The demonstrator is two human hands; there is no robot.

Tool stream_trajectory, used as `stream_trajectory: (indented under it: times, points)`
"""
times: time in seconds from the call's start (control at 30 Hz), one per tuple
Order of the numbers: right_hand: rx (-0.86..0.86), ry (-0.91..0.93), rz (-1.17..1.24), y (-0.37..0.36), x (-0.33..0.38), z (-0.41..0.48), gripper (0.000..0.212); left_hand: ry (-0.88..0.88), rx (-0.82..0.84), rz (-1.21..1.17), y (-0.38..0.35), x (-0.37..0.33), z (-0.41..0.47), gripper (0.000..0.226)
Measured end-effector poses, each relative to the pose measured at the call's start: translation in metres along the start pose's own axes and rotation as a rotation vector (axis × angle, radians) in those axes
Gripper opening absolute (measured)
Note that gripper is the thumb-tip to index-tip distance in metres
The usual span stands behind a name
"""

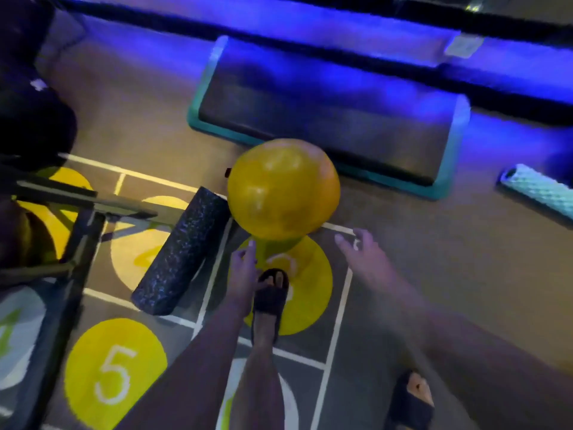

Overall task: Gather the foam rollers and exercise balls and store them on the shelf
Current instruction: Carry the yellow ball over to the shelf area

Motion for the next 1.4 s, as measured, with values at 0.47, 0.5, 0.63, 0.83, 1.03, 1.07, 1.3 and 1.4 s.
stream_trajectory:
  times: [0.47, 0.5, 0.63, 0.83, 1.03, 1.07, 1.3, 1.4]
  points:
    - [-0.19, -0.209, 0.243, -0.098, 0.102, 0.214, 0.103, -0.079, 0.174, 0.04, -0.042, -0.116, 0.254, 0.094]
    - [-0.182, -0.229, 0.287, -0.101, 0.098, 0.22, 0.106, -0.047, 0.185, -0.021, -0.042, -0.112, 0.258, 0.097]
    - [-0.144, -0.291, 0.411, -0.113, 0.09, 0.215, 0.119, 0.055, 0.208, -0.059, -0.035, -0.094, 0.26, 0.124]
    - [-0.222, -0.413, 0.532, -0.101, 0.057, 0.157, 0.082, 0.003, 0.219, -0.031, -0.017, -0.076, 0.22, 0.117]
    - [-0.197, -0.596, 0.661, -0.064, 0.002, 0.07, 0.088, -0.104, 0.225, 0.306, -0.019, -0.089, 0.154, 0.119]
    - [-0.2, -0.655, 0.686, -0.05, -0.013, 0.056, 0.1, -0.144, 0.265, 0.354, -0.032, -0.098, 0.137, 0.121]
    - [-0.334, -0.727, 0.991, 0.075, -0.131, 0.016, 0.09, -0.45, 0.416, 0.697, -0.197, -0.138, -0.009, 0.137]
    - [-0.378, -0.787, 1.117, 0.146, -0.183, 0.009, 0.1, -0.627, 0.446, 0.788, -0.28, -0.135, -0.084, 0.143]
Point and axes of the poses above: each hand's wrist, its own z-axis towards the middle knuckle, its own y-axis out of the back of the hand, x = y × z, the point moved 2 cm from there along z, towards the middle knuckle, and after that the axes turned 12 degrees about -x, right-handed, at the moved point
